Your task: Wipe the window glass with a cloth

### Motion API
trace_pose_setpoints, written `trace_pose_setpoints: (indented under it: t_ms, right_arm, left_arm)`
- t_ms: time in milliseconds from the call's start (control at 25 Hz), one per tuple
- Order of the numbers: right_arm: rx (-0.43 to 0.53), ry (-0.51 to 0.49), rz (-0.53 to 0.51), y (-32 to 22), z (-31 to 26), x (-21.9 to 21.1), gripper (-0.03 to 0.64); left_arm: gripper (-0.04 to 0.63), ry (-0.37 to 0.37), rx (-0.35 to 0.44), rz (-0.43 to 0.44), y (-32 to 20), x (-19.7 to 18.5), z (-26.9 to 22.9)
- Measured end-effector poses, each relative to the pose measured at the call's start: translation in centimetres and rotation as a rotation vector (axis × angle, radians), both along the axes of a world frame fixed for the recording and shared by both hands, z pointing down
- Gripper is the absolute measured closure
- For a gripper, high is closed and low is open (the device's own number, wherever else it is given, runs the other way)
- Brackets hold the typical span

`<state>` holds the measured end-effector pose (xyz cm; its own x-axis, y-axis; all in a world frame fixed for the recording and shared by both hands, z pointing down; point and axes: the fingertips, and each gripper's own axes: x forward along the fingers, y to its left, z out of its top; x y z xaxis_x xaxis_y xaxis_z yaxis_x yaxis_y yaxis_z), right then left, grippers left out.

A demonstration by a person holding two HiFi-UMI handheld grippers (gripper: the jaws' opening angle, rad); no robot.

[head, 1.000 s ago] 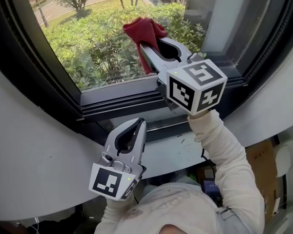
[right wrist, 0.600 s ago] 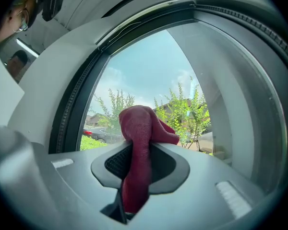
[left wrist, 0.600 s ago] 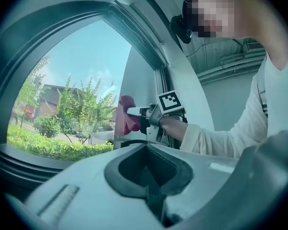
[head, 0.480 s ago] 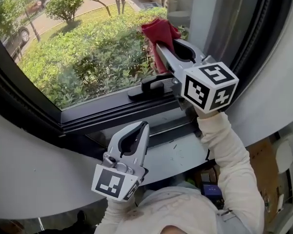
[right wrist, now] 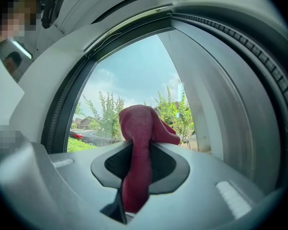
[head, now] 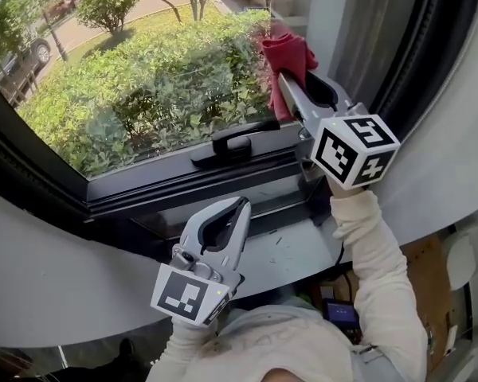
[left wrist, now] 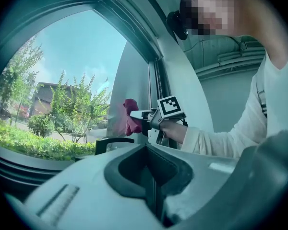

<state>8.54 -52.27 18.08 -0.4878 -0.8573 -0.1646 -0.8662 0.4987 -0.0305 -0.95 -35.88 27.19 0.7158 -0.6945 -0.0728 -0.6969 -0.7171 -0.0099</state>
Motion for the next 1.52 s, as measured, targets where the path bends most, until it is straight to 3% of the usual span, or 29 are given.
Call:
trace_pose_setpoints:
  t_ms: [480,720,1000,1520]
  right_arm:
    - [-0.031,-0.019,-0.007,0.0,2.0,-0.4,0.512]
    - [-0.038,0.051,-0.030,0.6,1.9,-4.5,0.512]
    - [-0.055,0.053,-0.064,1.3,0.9,-8.6,0.516]
    - [-0.043,0.056,-0.176,3.6,0.9,-21.7,0.518]
  left_arm:
    - [0.595,-0.015,-0.011,-0.027,0.8,-0.6,0.5]
    - [0.594,-0.004,0.007,-0.057,1.6,-2.9,0.3]
    - [0.595,0.018,-0.011,-0.115,2.7,-7.1,0.6]
    - [0.595,0.060,-0.012,-0.184,4.2,-16.0,1.2]
